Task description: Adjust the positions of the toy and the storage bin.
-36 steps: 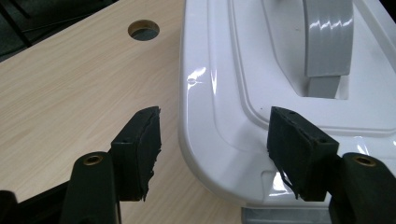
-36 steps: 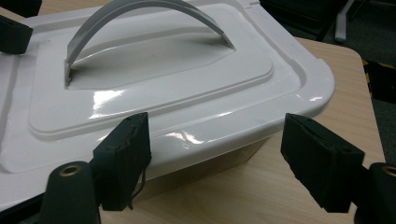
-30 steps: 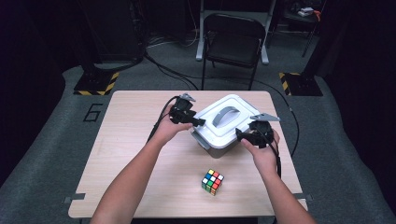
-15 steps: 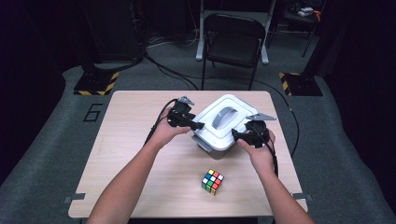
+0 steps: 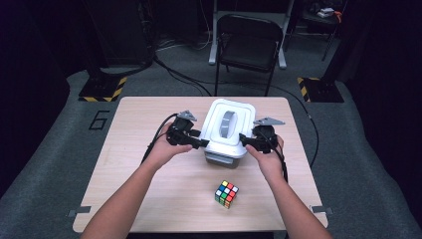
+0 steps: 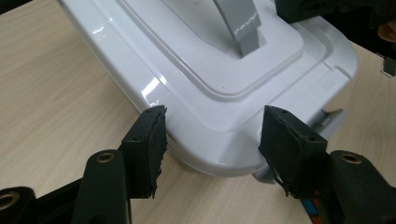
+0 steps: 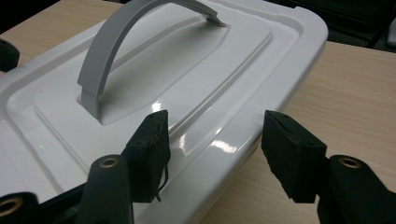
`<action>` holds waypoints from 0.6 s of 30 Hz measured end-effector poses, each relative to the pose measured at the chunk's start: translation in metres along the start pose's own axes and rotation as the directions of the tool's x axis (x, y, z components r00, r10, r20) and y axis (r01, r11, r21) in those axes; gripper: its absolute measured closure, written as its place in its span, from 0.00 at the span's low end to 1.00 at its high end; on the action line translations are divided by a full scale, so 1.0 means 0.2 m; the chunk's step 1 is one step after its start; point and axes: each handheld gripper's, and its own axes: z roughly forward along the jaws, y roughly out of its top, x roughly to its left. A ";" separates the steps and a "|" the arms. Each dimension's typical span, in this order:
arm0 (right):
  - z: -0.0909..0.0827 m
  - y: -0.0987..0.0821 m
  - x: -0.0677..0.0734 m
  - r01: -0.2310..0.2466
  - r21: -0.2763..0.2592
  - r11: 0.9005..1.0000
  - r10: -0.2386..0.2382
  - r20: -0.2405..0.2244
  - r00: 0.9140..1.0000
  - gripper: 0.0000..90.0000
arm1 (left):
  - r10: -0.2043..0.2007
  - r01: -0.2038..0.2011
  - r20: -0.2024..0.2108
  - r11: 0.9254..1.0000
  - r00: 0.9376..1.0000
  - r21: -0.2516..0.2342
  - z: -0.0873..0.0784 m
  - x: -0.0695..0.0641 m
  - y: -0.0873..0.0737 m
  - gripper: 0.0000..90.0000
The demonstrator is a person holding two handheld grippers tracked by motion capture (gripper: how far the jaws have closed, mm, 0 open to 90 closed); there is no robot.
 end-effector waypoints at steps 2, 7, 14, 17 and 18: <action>0.01 0.01 0.00 -0.011 -0.008 1.000 0.011 -0.018 1.000 0.48 | -0.003 0.003 0.002 1.000 1.000 -0.002 -0.01 0.01 -0.01 0.46; 0.04 0.03 0.02 0.002 0.007 1.000 -0.002 -0.017 1.000 0.46 | 0.002 -0.003 -0.050 1.000 0.999 -0.024 -0.02 0.02 -0.02 0.46; 0.06 0.04 0.02 0.030 0.011 0.999 -0.030 0.005 1.000 0.44 | -0.059 0.057 -0.060 0.998 0.996 -0.039 0.01 0.07 0.00 0.41; 0.05 0.05 0.02 0.026 0.016 1.000 -0.026 0.007 1.000 0.44 | -0.057 0.054 -0.053 0.998 0.997 -0.044 0.02 0.07 0.00 0.41; 0.05 0.04 0.02 0.030 0.015 0.999 -0.030 0.009 1.000 0.43 | -0.063 0.061 -0.044 0.997 0.997 -0.047 0.03 0.07 0.01 0.41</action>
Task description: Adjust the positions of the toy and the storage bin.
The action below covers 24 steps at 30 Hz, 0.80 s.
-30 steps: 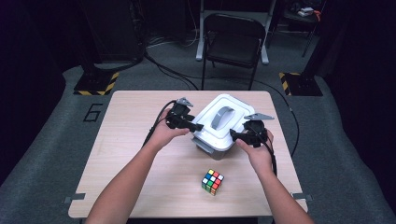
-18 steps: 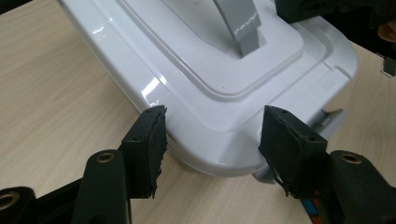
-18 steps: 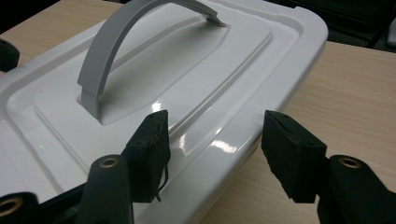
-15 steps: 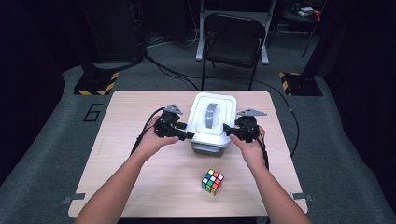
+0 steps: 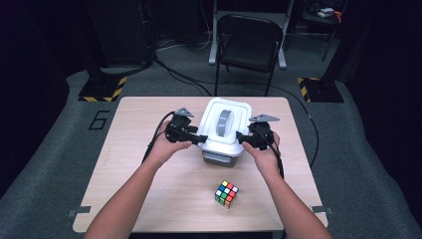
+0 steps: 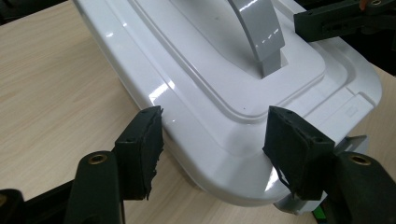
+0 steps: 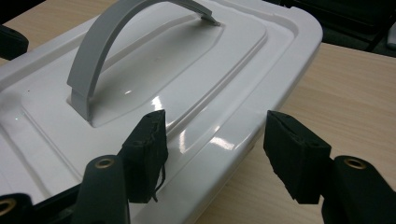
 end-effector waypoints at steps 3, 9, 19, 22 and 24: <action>-0.01 0.00 0.00 0.005 0.008 1.000 -0.005 0.011 1.000 0.43 | 0.005 -0.005 -0.010 1.000 1.000 0.006 0.00 0.00 0.00 0.41; 0.00 0.00 -0.02 -0.010 0.002 1.000 0.010 -0.006 1.000 0.46 | 0.018 -0.018 -0.003 1.000 1.000 0.009 -0.01 -0.04 0.00 0.41; 0.02 0.02 -0.08 -0.033 0.010 0.999 0.033 -0.029 0.999 0.50 | 0.037 -0.038 0.019 0.999 0.999 0.020 -0.03 -0.10 -0.03 0.39; 0.03 0.03 -0.09 0.005 0.010 1.000 -0.005 -0.018 1.000 0.51 | 0.035 -0.036 0.027 0.999 0.999 0.009 -0.03 -0.11 -0.04 0.39; 0.03 0.04 -0.10 -0.005 0.013 1.000 0.005 -0.015 1.000 0.51 | 0.034 -0.034 0.031 0.999 0.999 0.009 -0.03 -0.12 -0.04 0.39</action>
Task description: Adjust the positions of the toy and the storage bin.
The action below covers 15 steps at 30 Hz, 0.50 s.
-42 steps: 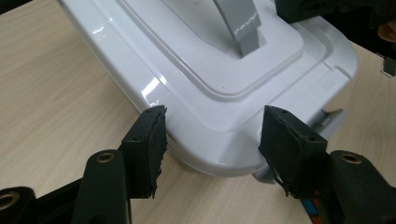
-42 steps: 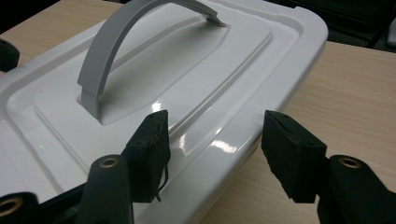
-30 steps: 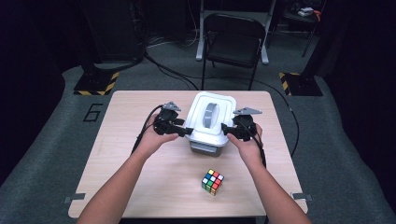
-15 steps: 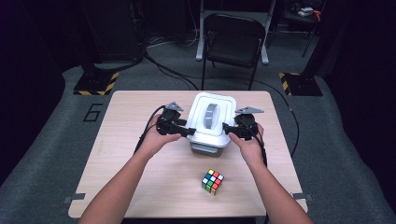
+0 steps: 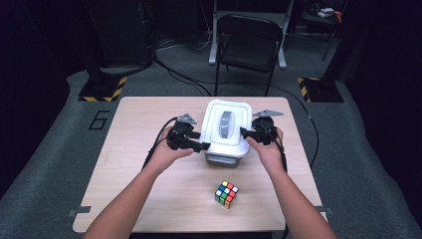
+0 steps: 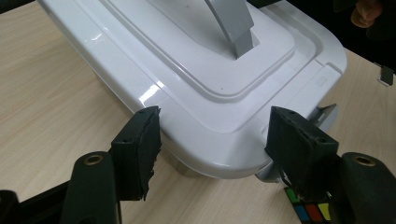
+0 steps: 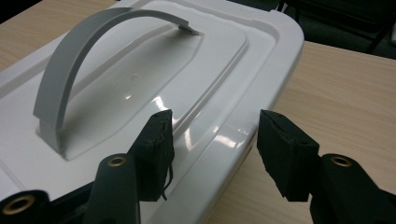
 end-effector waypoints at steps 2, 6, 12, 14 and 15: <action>0.00 0.00 0.00 -0.007 0.004 1.000 0.007 0.004 1.000 0.50 | 0.000 0.000 0.002 1.000 1.000 -0.002 0.00 0.00 0.00 0.40; -0.02 0.03 -0.01 0.003 -0.017 1.000 -0.002 0.030 1.000 0.46 | -0.002 0.002 0.034 1.000 0.999 0.000 0.01 -0.02 0.00 0.41; -0.07 0.07 0.07 0.025 -0.027 0.999 -0.025 0.003 1.000 0.46 | 0.017 -0.017 0.046 1.000 0.999 -0.004 0.03 -0.07 0.00 0.42; -0.08 0.09 0.09 0.037 -0.037 0.999 -0.037 0.003 0.999 0.46 | 0.026 -0.026 0.054 1.000 0.998 0.005 0.04 -0.08 0.00 0.42; -0.09 0.09 0.10 0.038 -0.046 0.998 -0.038 0.001 0.999 0.46 | 0.029 -0.029 0.054 1.000 0.998 0.009 0.05 -0.09 0.00 0.42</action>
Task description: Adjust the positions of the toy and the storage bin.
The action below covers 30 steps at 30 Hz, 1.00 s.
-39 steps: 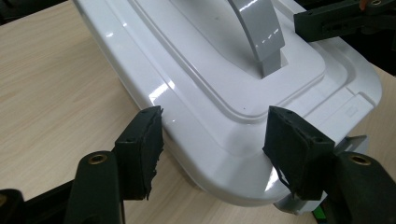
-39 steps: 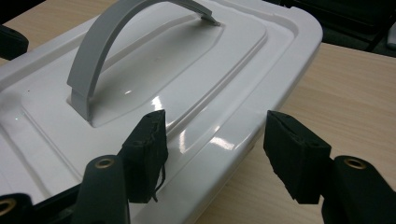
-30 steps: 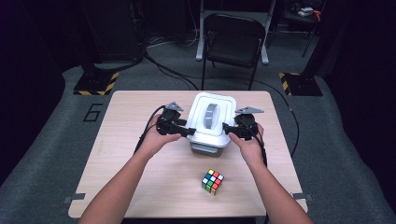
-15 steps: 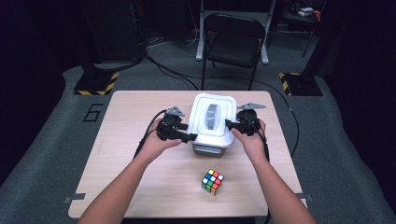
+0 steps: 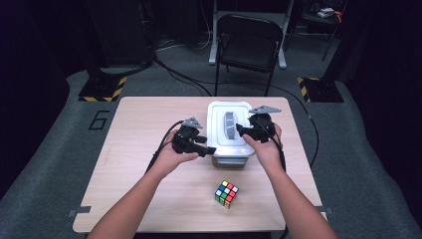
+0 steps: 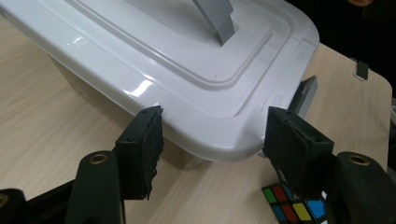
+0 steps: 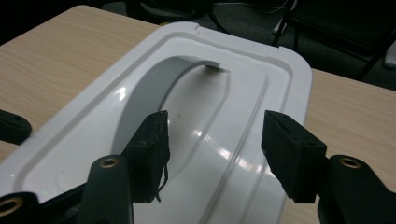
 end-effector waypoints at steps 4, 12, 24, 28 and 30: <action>-0.02 0.02 0.02 0.008 -0.011 1.000 -0.008 -0.015 1.000 0.46 | 0.015 -0.015 0.014 1.000 1.000 0.014 0.03 -0.02 0.00 0.43; 0.03 0.06 0.09 0.041 -0.002 0.999 -0.041 -0.030 0.999 0.45 | 0.007 -0.007 0.001 1.000 1.000 0.028 0.01 -0.01 -0.03 0.43; 0.15 0.06 0.18 0.066 0.051 0.996 -0.067 0.021 0.998 0.55 | -0.029 0.029 -0.056 0.999 0.998 0.013 -0.12 0.08 -0.10 0.43; 0.16 0.06 0.17 0.064 0.068 0.996 -0.065 0.021 0.998 0.65 | -0.038 0.039 -0.067 0.999 0.997 0.010 -0.14 0.10 -0.11 0.43; 0.16 0.06 0.15 0.055 0.071 0.996 -0.055 -0.002 0.998 0.66 | -0.041 0.042 -0.067 0.999 0.997 0.010 -0.14 0.11 -0.12 0.43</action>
